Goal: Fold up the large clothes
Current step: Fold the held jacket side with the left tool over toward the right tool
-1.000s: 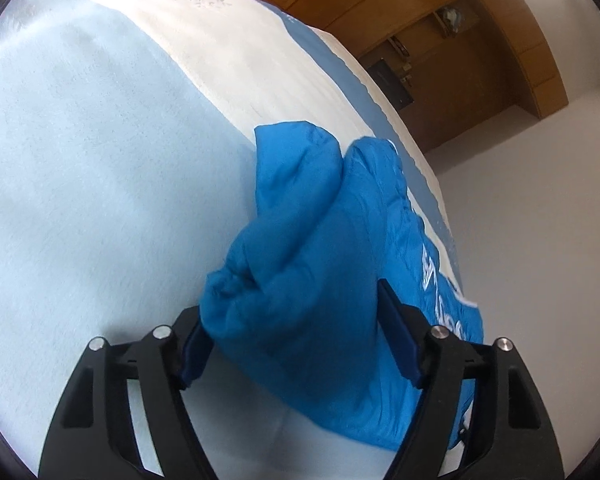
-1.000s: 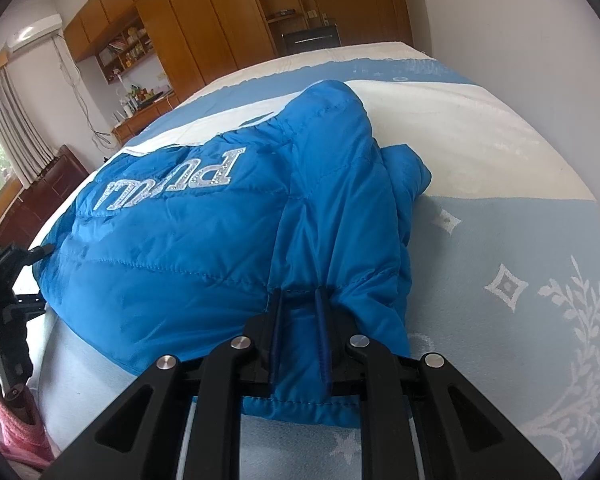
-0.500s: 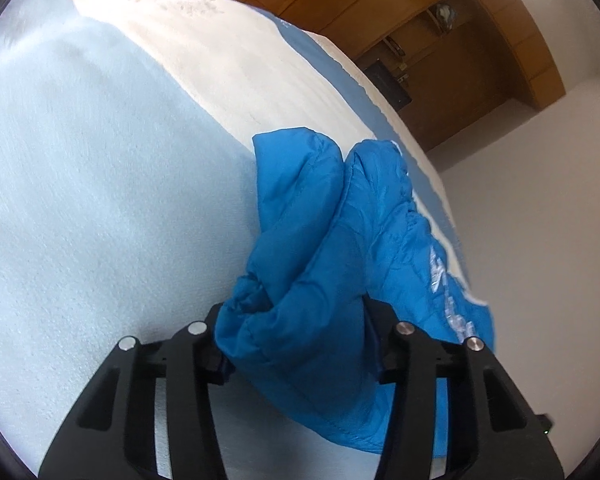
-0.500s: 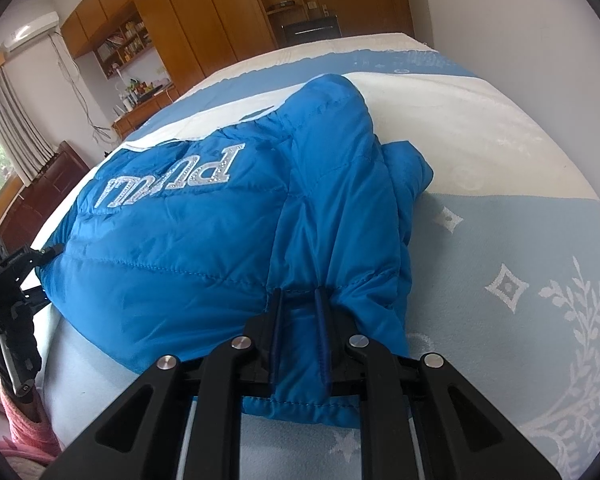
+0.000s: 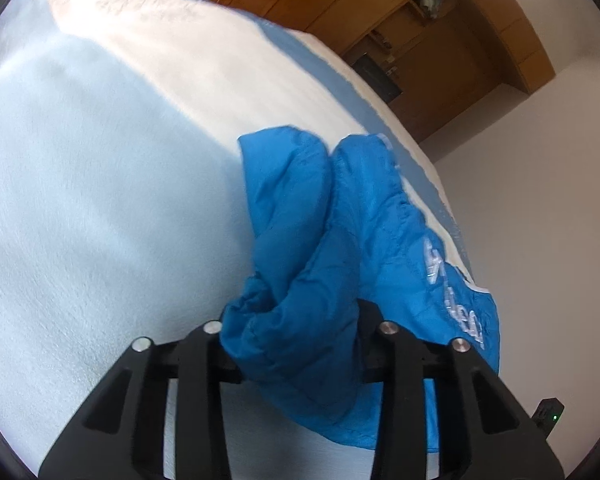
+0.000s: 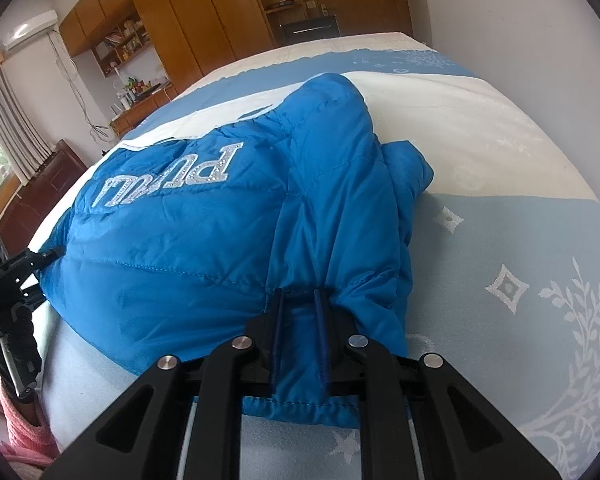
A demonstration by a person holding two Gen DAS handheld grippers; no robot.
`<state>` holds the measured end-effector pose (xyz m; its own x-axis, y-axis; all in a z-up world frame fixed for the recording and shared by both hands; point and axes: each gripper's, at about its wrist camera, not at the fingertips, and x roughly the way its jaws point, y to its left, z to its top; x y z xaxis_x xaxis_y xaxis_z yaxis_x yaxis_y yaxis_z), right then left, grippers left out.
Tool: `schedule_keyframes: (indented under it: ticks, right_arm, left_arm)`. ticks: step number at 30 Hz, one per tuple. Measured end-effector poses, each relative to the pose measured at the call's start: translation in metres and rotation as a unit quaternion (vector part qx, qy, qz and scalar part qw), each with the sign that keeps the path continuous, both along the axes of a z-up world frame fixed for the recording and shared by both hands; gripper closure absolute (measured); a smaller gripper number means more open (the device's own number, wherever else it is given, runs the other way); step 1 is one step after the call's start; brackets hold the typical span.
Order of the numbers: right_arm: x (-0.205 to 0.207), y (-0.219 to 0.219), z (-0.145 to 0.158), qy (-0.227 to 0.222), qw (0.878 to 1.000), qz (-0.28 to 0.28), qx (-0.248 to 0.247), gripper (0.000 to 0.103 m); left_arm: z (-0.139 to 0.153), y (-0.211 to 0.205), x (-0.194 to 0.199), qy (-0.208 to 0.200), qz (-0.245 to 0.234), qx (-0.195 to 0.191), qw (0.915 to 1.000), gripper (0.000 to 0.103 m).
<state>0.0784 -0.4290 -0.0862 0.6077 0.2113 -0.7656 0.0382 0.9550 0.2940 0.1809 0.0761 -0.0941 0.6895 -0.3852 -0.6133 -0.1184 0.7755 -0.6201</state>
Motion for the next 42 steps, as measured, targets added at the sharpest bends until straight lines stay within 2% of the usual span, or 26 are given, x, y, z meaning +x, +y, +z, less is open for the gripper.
schedule_keyframes:
  ticks: [5,12,19,30,35,42]
  right_arm:
    - [0.001,-0.004,0.002,0.004,1.000,0.004,0.010,0.090]
    - [0.000,-0.007,0.008,0.004,1.000,0.012,0.014,0.090]
    - [-0.005,-0.011,0.014,0.003,0.999,0.019,0.027,0.090]
    - [-0.003,-0.019,0.020,0.000,0.999,0.029,0.037,0.090]
    - [-0.006,-0.019,0.023,-0.004,0.999,0.029,0.035,0.088]
    - [-0.005,-0.020,0.023,-0.002,0.999,0.031,0.040,0.088]
  left_arm:
    - [0.045,-0.020,-0.011,-0.057,-0.007,0.051,0.9971,0.076]
    - [0.112,-0.083,-0.021,-0.141,-0.061,0.121,0.9807,0.077]
    - [0.142,-0.144,-0.021,-0.178,-0.121,0.155,0.9641,0.077]
    - [0.145,-0.221,-0.020,-0.197,-0.200,0.182,0.9422,0.077]
    - [0.127,-0.249,-0.014,-0.187,-0.239,0.191,0.9336,0.077]
    - [0.094,-0.282,-0.001,-0.151,-0.282,0.196,0.9268,0.077]
